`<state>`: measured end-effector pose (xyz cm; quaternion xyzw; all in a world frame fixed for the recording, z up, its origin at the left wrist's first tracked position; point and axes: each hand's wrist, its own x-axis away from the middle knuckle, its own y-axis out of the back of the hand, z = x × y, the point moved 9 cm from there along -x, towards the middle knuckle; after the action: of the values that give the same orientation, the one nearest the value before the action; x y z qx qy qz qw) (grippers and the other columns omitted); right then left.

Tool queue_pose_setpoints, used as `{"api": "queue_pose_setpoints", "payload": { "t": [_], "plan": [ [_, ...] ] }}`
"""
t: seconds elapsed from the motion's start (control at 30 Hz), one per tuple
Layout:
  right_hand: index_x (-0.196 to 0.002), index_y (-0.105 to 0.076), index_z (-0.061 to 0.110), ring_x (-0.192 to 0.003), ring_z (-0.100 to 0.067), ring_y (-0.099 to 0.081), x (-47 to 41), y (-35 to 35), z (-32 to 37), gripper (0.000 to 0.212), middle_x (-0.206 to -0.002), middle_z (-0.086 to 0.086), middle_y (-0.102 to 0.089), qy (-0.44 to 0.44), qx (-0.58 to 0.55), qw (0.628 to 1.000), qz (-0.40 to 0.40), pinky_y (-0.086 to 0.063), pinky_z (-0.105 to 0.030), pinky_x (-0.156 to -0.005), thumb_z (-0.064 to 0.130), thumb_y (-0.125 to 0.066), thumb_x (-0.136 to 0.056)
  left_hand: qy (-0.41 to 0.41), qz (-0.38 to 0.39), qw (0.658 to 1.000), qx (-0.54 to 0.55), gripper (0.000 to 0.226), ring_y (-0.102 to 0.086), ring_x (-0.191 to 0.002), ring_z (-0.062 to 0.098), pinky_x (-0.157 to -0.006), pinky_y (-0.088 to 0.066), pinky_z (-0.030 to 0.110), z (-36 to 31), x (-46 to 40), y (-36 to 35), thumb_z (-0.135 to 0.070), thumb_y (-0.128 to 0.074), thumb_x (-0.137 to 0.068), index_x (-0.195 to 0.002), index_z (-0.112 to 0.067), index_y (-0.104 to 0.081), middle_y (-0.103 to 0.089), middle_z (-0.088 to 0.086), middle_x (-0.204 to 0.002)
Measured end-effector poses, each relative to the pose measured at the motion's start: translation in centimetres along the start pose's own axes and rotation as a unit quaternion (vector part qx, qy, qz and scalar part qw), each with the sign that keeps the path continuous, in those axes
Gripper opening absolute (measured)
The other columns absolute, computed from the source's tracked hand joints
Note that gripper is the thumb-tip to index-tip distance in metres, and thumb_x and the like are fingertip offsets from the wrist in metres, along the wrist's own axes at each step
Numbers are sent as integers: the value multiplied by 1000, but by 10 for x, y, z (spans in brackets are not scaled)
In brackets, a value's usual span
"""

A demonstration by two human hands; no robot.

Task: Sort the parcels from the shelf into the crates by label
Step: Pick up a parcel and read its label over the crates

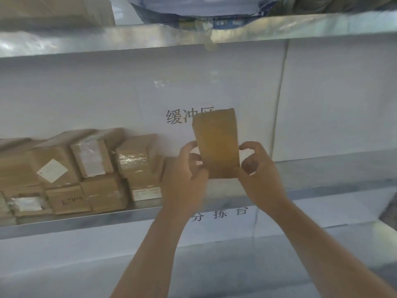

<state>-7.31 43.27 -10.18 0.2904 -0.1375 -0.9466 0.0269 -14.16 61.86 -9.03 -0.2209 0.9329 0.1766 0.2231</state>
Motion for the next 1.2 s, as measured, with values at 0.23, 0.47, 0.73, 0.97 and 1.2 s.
{"api": "queue_pose_setpoints", "payload": {
  "t": [0.23,0.47,0.73,0.97,1.2],
  "plan": [
    [-97,-65,52,-96,-22,-67,81,107,-36,36,-95,7,-73,-81,-86,992,-45,-50,-42,-78,22,-47,-86,43,109,966,230,22,-71,-110,27,-98,-58,49,-13,58,-89,-19,-47,-108,-107,-26,-68,-75,4,-112],
    [-117,-53,38,-102,1,-68,147,204,-66,34,-113,24,-69,-126,-39,984,-116,-59,-32,-84,63,-45,-96,-10,295,936,194,53,-67,-108,-6,-84,-59,21,-58,131,-212,-14,-61,-103,-133,-56,-48,-62,-33,-130],
    [-124,-52,56,-99,-8,-75,217,336,-102,35,-127,24,-66,-161,-49,963,-212,-65,-32,-73,29,-63,-103,-45,354,914,191,72,-58,-120,-12,-79,-59,17,-102,197,-349,2,-58,-102,-152,-45,-36,-54,-36,-138],
    [-127,-40,65,-102,3,-70,269,474,-133,52,-115,53,-56,-170,40,955,-240,-63,-26,-77,24,-62,-104,-44,419,882,209,72,-59,-120,-13,-80,-59,20,-160,272,-480,-25,-65,-94,-153,-47,-30,-54,-51,-126],
    [-138,-40,62,-97,-1,-74,297,579,-153,55,-125,37,-61,-187,53,932,-304,-63,-25,-71,26,-63,-104,-49,453,870,190,71,-57,-124,-3,-88,-62,25,-212,306,-580,-25,-66,-95,-141,-65,-30,-51,-40,-135]
  ]
}}
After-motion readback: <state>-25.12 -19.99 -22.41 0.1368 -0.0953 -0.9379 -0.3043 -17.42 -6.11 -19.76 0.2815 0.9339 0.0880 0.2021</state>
